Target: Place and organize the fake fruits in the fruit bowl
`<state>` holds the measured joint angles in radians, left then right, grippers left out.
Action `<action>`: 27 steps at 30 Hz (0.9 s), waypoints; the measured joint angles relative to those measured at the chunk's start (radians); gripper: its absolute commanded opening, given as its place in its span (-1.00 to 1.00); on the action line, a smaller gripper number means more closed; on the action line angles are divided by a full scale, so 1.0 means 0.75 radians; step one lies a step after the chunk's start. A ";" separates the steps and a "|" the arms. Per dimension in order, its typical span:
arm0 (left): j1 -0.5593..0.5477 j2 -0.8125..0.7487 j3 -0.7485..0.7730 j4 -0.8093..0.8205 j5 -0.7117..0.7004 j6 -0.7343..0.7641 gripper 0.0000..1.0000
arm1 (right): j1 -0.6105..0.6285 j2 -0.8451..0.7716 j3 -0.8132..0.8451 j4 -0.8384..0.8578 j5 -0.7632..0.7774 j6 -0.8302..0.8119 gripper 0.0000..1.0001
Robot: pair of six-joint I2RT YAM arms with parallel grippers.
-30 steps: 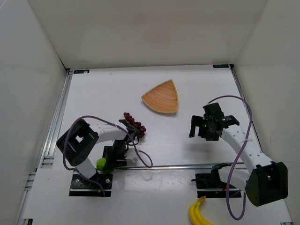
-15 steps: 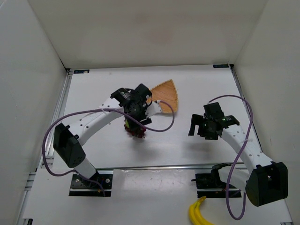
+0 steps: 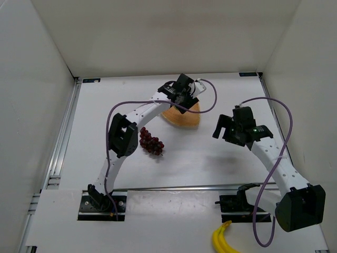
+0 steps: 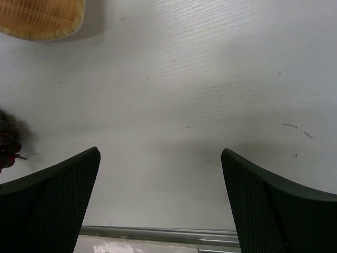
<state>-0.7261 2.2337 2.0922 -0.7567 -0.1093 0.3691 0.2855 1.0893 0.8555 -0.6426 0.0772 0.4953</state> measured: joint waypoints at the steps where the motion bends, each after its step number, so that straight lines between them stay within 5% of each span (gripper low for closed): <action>1: 0.008 0.051 0.055 0.006 -0.005 -0.004 0.17 | -0.002 0.000 0.008 0.006 0.002 -0.005 1.00; 6: 0.036 0.117 0.120 0.025 -0.018 -0.002 1.00 | -0.004 0.001 0.018 0.018 -0.008 -0.052 1.00; 13: 0.031 0.054 0.061 0.041 -0.019 0.003 1.00 | 0.031 0.038 0.027 0.017 -0.083 -0.210 1.00; 18: 0.031 -0.091 -0.042 0.032 -0.137 -0.002 1.00 | 0.222 0.291 0.233 -0.020 -0.120 -0.345 1.00; 22: 0.102 -0.392 -0.238 0.043 -0.271 -0.002 1.00 | 0.456 0.578 0.556 -0.030 -0.102 -0.433 1.00; 27: 0.389 -0.895 -0.572 0.045 -0.390 0.020 1.00 | 0.702 1.006 1.024 -0.013 -0.097 -0.545 1.00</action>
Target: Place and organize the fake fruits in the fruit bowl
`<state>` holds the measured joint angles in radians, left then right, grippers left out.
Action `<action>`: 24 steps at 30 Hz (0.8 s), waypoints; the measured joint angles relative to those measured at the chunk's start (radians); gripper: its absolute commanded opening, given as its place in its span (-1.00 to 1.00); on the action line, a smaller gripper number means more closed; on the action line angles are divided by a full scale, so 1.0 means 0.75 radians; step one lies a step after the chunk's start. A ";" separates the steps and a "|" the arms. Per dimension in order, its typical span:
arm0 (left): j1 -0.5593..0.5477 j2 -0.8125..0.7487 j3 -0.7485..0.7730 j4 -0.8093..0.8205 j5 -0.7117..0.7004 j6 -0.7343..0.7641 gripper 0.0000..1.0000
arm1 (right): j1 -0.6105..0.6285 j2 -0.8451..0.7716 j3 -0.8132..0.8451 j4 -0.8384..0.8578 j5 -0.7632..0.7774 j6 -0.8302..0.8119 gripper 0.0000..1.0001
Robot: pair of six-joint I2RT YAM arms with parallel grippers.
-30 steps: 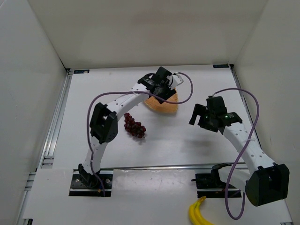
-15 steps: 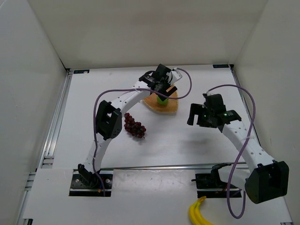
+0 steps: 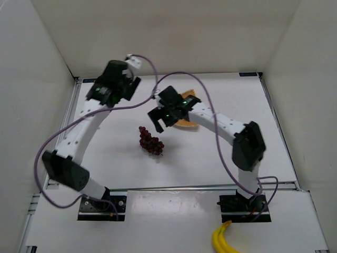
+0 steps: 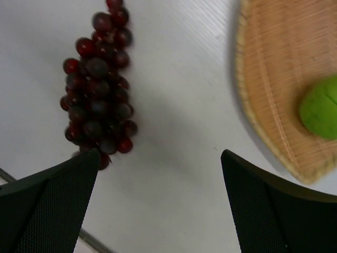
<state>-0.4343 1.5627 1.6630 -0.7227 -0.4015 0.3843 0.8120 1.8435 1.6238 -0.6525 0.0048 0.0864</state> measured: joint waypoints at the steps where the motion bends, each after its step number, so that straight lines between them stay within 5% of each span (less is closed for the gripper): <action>1: 0.068 -0.083 -0.065 -0.005 -0.017 -0.001 1.00 | 0.037 0.089 0.097 -0.020 0.006 -0.018 1.00; 6: 0.278 -0.371 -0.370 -0.082 -0.046 -0.014 1.00 | 0.146 0.484 0.483 -0.108 0.009 -0.065 1.00; 13: 0.503 -0.566 -0.739 -0.210 0.026 -0.084 1.00 | 0.197 0.636 0.464 -0.157 -0.016 -0.056 0.96; 17: 0.562 -0.695 -0.891 -0.241 0.067 -0.125 1.00 | 0.213 0.637 0.464 -0.171 -0.038 -0.028 0.32; 21: 0.606 -0.763 -0.966 -0.260 0.106 -0.152 1.00 | 0.212 0.637 0.465 -0.169 -0.053 -0.001 -0.74; 24: 0.639 -0.765 -0.990 -0.262 0.130 -0.164 1.00 | 0.207 0.631 0.466 -0.164 -0.058 0.028 -0.84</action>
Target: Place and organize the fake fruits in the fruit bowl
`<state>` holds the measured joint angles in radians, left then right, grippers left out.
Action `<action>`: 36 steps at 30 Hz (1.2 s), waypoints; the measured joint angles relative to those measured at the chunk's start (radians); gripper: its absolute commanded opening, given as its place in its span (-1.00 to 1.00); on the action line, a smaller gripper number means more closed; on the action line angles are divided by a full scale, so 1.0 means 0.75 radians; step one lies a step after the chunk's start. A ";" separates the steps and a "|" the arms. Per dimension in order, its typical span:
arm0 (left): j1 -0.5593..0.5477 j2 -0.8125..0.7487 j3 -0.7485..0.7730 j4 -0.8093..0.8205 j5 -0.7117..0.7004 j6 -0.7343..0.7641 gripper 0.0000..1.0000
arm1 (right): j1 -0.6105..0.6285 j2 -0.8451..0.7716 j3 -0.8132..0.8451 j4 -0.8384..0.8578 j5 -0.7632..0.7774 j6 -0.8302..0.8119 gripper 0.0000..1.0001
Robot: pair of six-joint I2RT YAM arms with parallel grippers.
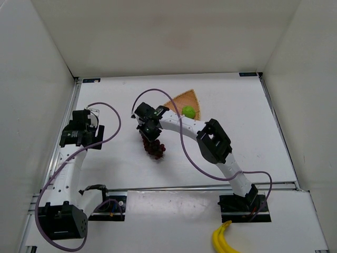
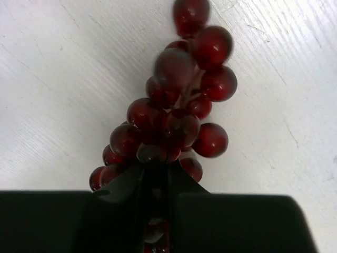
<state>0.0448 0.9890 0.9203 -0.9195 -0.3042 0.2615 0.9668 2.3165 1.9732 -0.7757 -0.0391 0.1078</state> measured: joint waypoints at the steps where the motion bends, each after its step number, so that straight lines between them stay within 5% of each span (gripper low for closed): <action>1: 0.008 0.001 -0.008 0.000 0.003 -0.002 1.00 | -0.005 -0.005 0.000 -0.001 -0.001 0.007 -0.91; 7: 0.033 -0.002 -0.022 -0.001 0.022 -0.009 1.00 | -0.118 -0.091 -0.012 -0.011 0.001 0.150 -0.96; 14: 0.053 0.008 -0.062 0.010 0.060 -0.031 1.00 | -0.497 -0.299 0.016 0.116 0.052 0.348 -0.99; 26: 0.072 0.120 -0.082 0.018 0.097 -0.052 1.00 | -0.682 -0.015 0.171 0.171 -0.033 0.544 -0.83; 28: 0.073 0.142 -0.082 0.019 0.104 -0.057 1.00 | -0.682 -0.001 0.170 0.171 -0.052 0.555 -0.51; 30: 0.075 0.168 -0.082 0.019 0.109 -0.061 1.00 | -0.679 -0.001 0.167 0.173 -0.066 0.568 0.11; 33: 0.075 0.202 -0.081 0.019 0.114 -0.070 1.00 | -0.678 -0.001 0.137 0.209 -0.082 0.594 0.60; 36: 0.076 0.223 -0.081 0.019 0.117 -0.074 1.00 | -0.682 -0.004 0.072 0.236 -0.099 0.621 0.89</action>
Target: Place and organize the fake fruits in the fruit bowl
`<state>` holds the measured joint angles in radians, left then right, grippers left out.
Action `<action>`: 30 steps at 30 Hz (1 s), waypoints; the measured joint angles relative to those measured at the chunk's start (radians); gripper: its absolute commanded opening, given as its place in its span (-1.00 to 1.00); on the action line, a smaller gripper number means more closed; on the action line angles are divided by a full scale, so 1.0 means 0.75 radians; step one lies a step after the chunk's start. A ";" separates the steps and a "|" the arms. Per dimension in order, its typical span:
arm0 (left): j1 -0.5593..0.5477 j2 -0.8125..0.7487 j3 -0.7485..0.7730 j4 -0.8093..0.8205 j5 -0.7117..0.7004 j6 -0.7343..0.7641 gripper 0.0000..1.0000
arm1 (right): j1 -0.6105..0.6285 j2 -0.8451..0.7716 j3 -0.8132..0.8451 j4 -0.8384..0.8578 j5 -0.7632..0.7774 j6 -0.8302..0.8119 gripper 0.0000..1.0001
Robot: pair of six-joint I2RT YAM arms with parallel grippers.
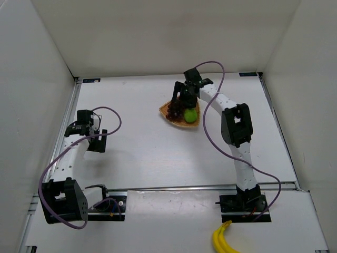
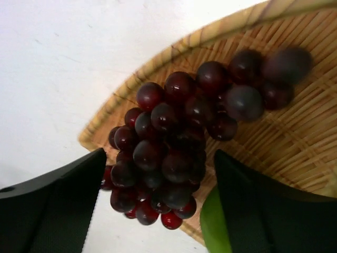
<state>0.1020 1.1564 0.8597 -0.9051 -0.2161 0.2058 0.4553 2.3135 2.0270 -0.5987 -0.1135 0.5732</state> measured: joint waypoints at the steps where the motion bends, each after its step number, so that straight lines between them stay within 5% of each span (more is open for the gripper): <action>1: 0.000 0.002 0.000 0.000 0.001 -0.002 1.00 | -0.002 -0.007 -0.022 -0.001 -0.003 0.006 0.95; 9: 0.000 -0.010 0.027 0.001 0.013 -0.007 1.00 | -0.024 -0.201 -0.105 -0.047 0.026 -0.002 0.98; 17: 0.000 -0.050 0.047 -0.001 0.026 -0.008 1.00 | -0.090 -0.751 -0.189 -0.006 0.052 -0.058 0.98; 23: 0.000 -0.148 0.047 -0.002 0.022 -0.021 1.00 | -0.390 -1.199 -0.791 0.021 -0.032 -0.091 0.98; 30: 0.008 -0.317 -0.024 0.072 -0.116 -0.076 1.00 | -0.758 -1.426 -1.371 -0.134 -0.076 -0.135 0.98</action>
<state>0.1081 0.9188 0.8413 -0.8509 -0.3031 0.1490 -0.1131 1.2438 0.9989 -0.6994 -0.1707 0.4721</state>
